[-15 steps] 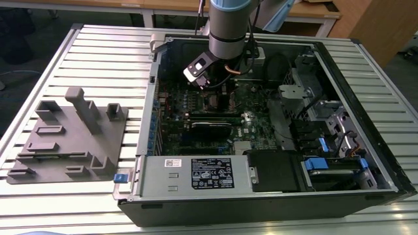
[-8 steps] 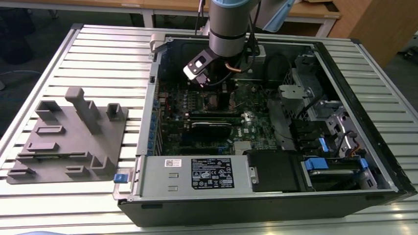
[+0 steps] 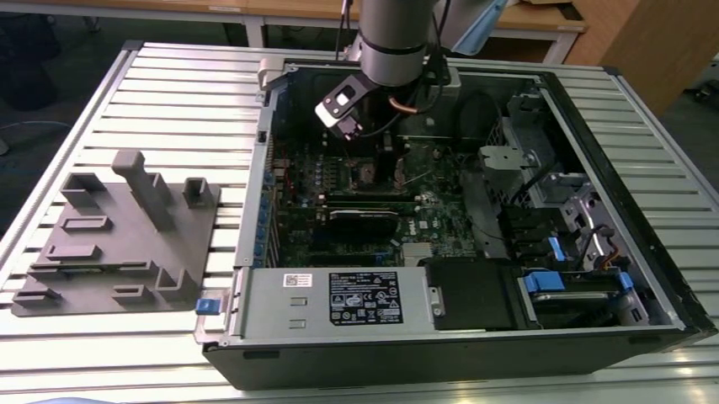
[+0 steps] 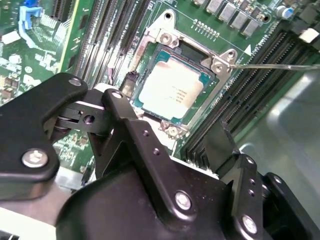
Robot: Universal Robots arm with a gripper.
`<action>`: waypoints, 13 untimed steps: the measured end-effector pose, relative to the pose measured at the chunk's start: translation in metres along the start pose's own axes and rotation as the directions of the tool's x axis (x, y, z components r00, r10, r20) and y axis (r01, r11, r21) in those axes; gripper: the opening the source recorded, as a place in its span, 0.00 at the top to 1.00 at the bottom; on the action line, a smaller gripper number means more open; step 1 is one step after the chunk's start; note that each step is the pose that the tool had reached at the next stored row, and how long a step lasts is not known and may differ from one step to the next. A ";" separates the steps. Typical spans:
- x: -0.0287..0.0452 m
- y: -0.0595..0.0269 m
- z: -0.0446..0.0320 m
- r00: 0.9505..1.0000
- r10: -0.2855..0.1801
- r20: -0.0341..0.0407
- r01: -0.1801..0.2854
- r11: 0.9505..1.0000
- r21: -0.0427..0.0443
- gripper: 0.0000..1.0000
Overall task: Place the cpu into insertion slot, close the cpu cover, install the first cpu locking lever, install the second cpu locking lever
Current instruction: 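Place the cpu into insertion slot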
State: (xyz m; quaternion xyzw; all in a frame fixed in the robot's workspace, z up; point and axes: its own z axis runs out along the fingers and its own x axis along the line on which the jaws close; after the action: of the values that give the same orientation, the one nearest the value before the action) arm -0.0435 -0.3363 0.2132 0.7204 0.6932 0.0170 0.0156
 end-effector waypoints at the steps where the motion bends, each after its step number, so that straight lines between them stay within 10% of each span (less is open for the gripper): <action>1: 0.0000 0.0001 -0.0023 1.000 0.000 0.000 0.000 1.000 0.000 0.18; 13: 0.0001 0.0011 -0.0235 1.000 0.000 0.000 0.000 1.000 0.000 0.18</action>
State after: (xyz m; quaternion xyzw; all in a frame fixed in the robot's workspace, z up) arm -0.0435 -0.3363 0.2367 0.7203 0.6932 0.0170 0.0156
